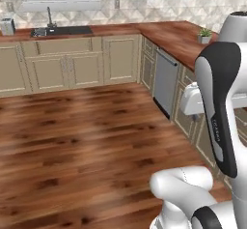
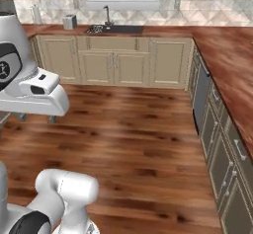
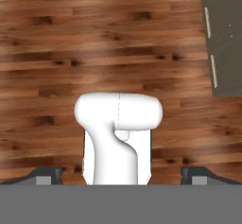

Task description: Get the candle and the beer from the cabinet and move them to the dining counter.

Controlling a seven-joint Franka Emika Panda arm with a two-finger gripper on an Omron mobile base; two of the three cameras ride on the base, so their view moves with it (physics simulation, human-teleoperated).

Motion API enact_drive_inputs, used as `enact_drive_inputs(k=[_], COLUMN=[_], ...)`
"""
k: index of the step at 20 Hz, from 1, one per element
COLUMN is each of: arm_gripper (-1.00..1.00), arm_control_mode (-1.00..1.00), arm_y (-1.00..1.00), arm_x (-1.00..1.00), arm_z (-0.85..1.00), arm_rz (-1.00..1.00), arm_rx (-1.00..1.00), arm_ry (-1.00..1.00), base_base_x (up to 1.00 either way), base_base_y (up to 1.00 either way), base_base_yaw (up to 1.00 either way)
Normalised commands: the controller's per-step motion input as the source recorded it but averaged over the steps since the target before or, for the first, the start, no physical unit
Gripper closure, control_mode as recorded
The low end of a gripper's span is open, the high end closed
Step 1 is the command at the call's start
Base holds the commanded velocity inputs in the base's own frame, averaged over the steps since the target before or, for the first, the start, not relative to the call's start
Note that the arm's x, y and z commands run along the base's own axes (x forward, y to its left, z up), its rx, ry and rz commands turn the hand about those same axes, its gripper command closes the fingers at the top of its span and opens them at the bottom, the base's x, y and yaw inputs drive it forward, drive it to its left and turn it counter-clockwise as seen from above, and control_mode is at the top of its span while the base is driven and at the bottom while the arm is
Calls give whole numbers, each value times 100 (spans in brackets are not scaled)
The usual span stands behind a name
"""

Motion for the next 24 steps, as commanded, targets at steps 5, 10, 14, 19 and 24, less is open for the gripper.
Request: enact_drive_inputs(k=[5,10,14,19,24], arm_gripper=[-100,-100,-100,-100,-100], arm_control_mode=[100,100,100,100,100], arm_y=[0,0,0,0,0], arm_x=[0,0,0,0,0], arm_z=[0,0,0,0,0], arm_rz=[0,0,0,0,0], arm_rx=[0,0,0,0,0], arm_ry=[0,0,0,0,0], base_base_x=[74,95,100,100,100], base_base_y=[56,13,0,0,0], base_base_yaw=[-28,-8,13,39,64])
